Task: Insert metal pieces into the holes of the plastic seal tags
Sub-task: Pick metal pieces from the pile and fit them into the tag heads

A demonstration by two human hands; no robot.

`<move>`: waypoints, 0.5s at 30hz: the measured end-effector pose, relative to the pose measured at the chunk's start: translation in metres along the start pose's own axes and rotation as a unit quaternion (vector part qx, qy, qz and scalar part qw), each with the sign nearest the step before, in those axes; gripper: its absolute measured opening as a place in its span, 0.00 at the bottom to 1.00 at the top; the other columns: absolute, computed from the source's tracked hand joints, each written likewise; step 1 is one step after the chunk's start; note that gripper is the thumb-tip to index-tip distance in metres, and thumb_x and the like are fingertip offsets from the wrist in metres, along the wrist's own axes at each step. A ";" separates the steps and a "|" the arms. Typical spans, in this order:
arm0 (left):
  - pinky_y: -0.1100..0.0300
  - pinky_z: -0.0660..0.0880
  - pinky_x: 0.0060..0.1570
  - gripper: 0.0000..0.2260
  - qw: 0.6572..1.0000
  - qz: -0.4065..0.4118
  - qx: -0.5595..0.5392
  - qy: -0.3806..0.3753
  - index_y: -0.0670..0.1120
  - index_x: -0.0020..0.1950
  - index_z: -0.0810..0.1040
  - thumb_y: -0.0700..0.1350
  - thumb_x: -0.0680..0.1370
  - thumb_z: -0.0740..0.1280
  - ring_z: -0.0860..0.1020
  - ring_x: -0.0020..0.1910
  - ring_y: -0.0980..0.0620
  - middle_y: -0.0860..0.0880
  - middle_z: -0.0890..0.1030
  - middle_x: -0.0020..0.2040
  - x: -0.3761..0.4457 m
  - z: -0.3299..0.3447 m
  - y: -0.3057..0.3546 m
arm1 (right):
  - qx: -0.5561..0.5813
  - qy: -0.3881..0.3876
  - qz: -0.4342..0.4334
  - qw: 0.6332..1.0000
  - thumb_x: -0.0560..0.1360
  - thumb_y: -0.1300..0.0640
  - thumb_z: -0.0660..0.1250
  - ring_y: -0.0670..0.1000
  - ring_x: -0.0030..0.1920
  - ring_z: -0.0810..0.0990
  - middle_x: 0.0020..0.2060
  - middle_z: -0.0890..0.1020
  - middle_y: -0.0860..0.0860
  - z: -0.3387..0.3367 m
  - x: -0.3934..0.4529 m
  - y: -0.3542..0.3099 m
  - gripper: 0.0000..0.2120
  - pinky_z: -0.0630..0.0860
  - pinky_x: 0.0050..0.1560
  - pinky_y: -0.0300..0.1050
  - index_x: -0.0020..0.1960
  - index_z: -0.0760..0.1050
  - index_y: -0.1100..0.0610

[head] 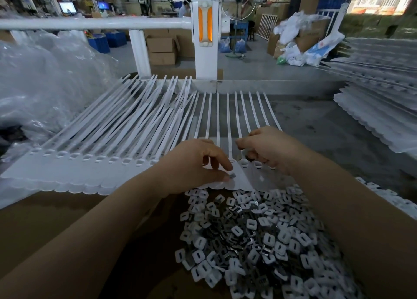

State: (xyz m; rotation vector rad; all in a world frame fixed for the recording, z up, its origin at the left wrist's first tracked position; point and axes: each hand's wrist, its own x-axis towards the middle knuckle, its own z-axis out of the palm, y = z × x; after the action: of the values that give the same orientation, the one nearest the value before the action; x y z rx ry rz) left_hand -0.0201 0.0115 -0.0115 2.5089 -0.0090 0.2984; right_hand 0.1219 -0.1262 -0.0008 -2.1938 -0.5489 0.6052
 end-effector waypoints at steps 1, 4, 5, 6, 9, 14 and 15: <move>0.73 0.70 0.41 0.07 1.000 -0.003 0.017 -0.003 0.58 0.47 0.84 0.51 0.71 0.77 0.76 0.44 0.60 0.58 0.79 0.43 0.000 0.002 0.001 | 0.000 0.000 0.000 1.000 0.77 0.49 0.67 0.47 0.24 0.66 0.27 0.75 0.50 0.000 0.000 0.000 0.14 0.60 0.24 0.38 0.51 0.79 0.60; 0.70 0.70 0.43 0.09 0.997 0.013 0.077 -0.009 0.56 0.51 0.85 0.54 0.73 0.74 0.76 0.44 0.60 0.58 0.78 0.44 0.001 0.008 0.005 | 0.000 -0.001 0.002 1.000 0.77 0.50 0.67 0.46 0.23 0.66 0.27 0.74 0.50 0.000 0.000 -0.001 0.14 0.60 0.22 0.36 0.52 0.79 0.61; 0.66 0.72 0.45 0.09 0.995 0.021 0.092 -0.010 0.56 0.52 0.85 0.54 0.73 0.73 0.76 0.43 0.60 0.57 0.79 0.45 0.001 0.009 0.006 | 0.001 -0.002 0.002 1.000 0.77 0.50 0.67 0.46 0.23 0.65 0.27 0.74 0.50 0.000 0.000 -0.001 0.13 0.60 0.21 0.35 0.52 0.79 0.61; 0.62 0.72 0.47 0.09 0.994 0.031 0.103 -0.007 0.55 0.52 0.85 0.54 0.73 0.73 0.76 0.43 0.59 0.56 0.79 0.44 0.000 0.010 0.006 | 0.002 -0.002 0.002 1.000 0.77 0.51 0.67 0.46 0.23 0.65 0.27 0.74 0.50 0.000 0.000 0.000 0.13 0.59 0.21 0.35 0.52 0.79 0.61; 0.57 0.74 0.48 0.06 0.992 0.064 0.113 0.004 0.53 0.49 0.86 0.51 0.74 0.74 0.76 0.42 0.58 0.55 0.80 0.42 0.000 0.009 0.009 | 0.006 -0.004 -0.003 1.000 0.77 0.51 0.68 0.45 0.20 0.64 0.26 0.74 0.50 0.000 0.000 0.000 0.13 0.59 0.20 0.34 0.52 0.79 0.62; 0.61 0.74 0.42 0.08 0.981 0.106 0.160 -0.035 0.56 0.53 0.85 0.53 0.76 0.71 0.76 0.42 0.59 0.56 0.79 0.44 -0.003 0.002 0.009 | 0.003 -0.004 -0.007 1.000 0.77 0.51 0.68 0.46 0.22 0.65 0.27 0.74 0.51 0.001 0.000 0.000 0.14 0.59 0.22 0.35 0.52 0.79 0.62; 0.64 0.71 0.40 0.09 0.978 0.115 0.165 -0.044 0.56 0.54 0.85 0.53 0.75 0.72 0.75 0.42 0.59 0.56 0.79 0.44 -0.004 -0.001 0.008 | 0.004 -0.003 -0.007 1.000 0.77 0.51 0.68 0.46 0.22 0.65 0.27 0.74 0.51 0.001 0.000 0.000 0.14 0.59 0.22 0.35 0.53 0.79 0.62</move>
State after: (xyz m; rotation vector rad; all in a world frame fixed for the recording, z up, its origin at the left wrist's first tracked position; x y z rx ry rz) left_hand -0.0246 0.0049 -0.0071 2.8550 -0.3118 0.3038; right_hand 0.1213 -0.1256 -0.0013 -2.1792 -0.5641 0.6049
